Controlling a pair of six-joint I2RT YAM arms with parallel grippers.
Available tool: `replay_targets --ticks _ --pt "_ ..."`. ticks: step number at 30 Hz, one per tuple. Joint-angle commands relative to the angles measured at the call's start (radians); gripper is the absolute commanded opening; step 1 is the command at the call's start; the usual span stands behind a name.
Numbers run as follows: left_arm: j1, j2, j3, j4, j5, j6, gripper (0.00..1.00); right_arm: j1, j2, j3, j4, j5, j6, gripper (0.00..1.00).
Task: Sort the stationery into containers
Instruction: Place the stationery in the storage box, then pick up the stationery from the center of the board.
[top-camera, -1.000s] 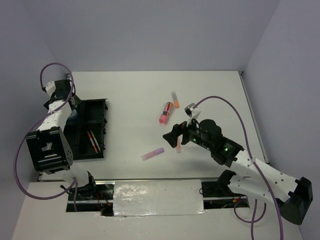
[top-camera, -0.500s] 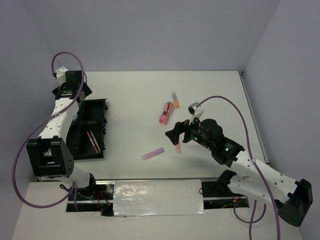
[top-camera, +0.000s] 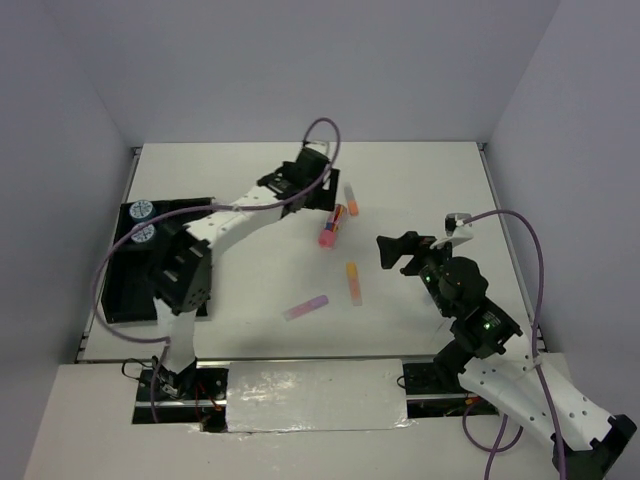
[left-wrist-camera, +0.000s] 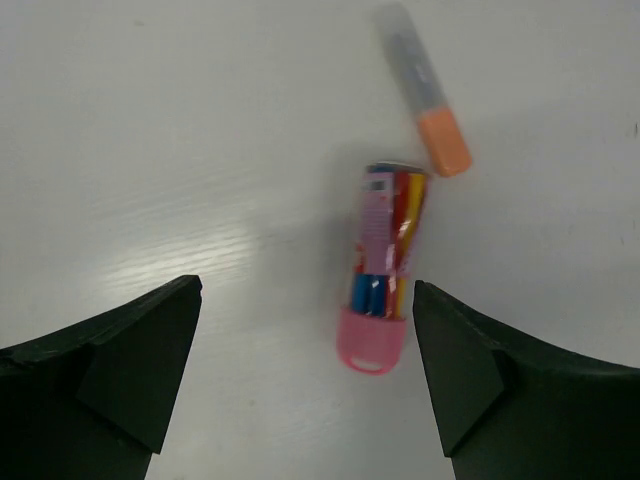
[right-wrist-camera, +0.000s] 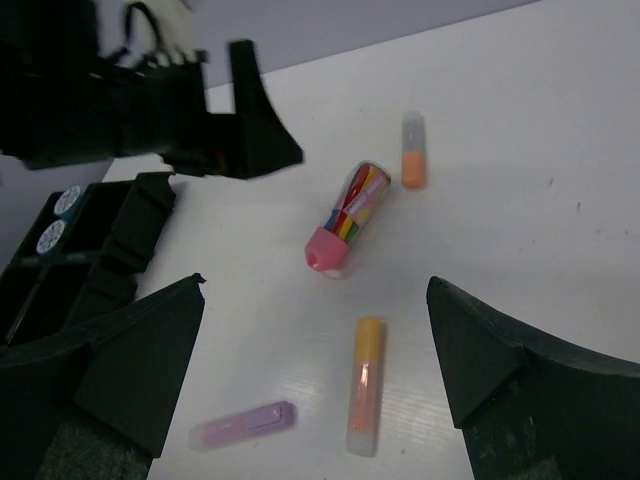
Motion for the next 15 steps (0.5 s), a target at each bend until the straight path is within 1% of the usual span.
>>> replay_targets --ticks 1,2,3,8,12,15 --pt "-0.059 0.173 0.157 -0.028 0.065 0.093 0.99 -0.008 -0.02 -0.011 -0.011 0.075 0.01 1.0" --pt "-0.07 0.215 0.216 -0.039 0.063 0.096 0.99 -0.011 -0.02 -0.014 -0.007 0.073 0.01 1.0" --pt "-0.084 0.267 0.234 -0.045 0.069 0.098 0.99 -0.012 -0.018 -0.017 -0.004 0.07 0.011 1.0" --pt "-0.087 0.313 0.215 0.038 0.118 0.084 0.99 -0.016 0.019 -0.011 0.006 0.038 -0.004 1.0" --pt "-0.089 0.366 0.229 0.013 0.111 0.076 0.99 -0.017 0.029 -0.014 0.019 0.007 -0.012 1.0" --pt "-0.089 0.384 0.202 0.027 0.097 0.068 0.99 -0.017 0.028 -0.017 0.024 -0.002 -0.016 1.0"
